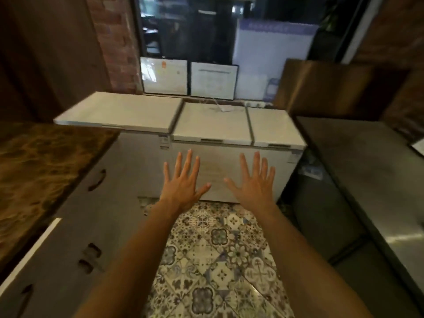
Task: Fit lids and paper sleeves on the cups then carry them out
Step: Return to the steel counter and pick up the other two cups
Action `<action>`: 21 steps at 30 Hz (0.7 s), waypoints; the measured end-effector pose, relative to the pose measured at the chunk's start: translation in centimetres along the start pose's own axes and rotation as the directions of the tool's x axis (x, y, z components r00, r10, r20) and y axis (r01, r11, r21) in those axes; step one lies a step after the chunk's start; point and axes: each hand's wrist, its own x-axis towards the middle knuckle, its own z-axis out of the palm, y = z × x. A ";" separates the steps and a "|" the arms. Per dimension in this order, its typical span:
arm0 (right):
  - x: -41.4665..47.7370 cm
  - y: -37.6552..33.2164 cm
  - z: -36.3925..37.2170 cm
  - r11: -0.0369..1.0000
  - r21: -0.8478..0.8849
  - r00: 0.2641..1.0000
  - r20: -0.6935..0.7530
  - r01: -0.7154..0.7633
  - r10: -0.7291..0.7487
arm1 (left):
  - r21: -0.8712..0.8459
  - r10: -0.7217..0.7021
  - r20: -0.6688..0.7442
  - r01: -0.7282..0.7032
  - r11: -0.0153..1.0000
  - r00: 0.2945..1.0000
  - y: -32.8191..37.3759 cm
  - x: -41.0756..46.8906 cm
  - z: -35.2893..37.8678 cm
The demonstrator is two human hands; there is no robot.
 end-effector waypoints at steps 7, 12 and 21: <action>-1.3 21.5 -2.6 0.963 0.002 0.963 -0.038 -0.268 0.268 | -0.054 0.202 0.036 -0.200 0.978 0.979 20.1 9.0 3.2; -2.7 35.3 -4.2 0.907 0.003 0.905 -0.063 -0.421 0.420 | -0.129 0.301 0.077 -0.289 0.948 0.951 33.4 13.4 5.9; -8.6 52.4 -4.6 0.702 -0.005 0.700 -0.082 -0.712 0.710 | -0.240 0.552 0.121 -0.515 0.823 0.825 52.8 18.2 9.2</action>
